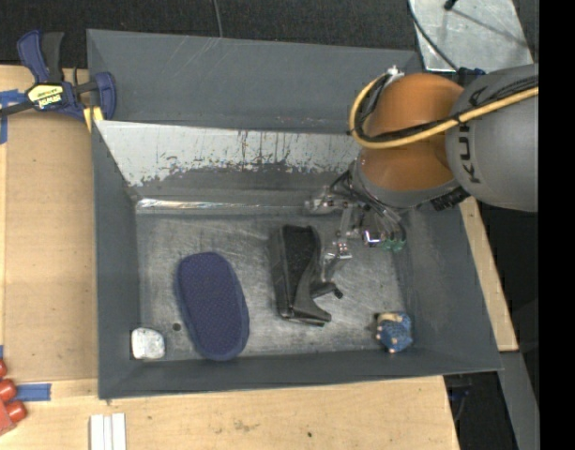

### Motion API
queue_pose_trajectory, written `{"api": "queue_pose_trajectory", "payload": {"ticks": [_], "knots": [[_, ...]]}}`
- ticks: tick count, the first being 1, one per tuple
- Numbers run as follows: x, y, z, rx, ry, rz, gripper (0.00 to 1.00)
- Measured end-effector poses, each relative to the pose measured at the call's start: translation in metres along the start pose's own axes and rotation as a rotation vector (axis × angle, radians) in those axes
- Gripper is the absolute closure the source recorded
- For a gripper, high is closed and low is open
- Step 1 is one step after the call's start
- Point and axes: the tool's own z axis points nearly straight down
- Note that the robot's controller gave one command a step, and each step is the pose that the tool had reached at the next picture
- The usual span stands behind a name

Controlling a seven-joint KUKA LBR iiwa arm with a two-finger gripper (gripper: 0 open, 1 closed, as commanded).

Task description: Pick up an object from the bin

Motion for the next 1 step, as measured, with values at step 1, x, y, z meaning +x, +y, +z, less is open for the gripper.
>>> {"api": "queue_pose_trajectory", "payload": {"ticks": [1], "knots": [[-0.0307, 0.0002, 0.0134, 0.0, 0.005, -0.249, 0.0]]}}
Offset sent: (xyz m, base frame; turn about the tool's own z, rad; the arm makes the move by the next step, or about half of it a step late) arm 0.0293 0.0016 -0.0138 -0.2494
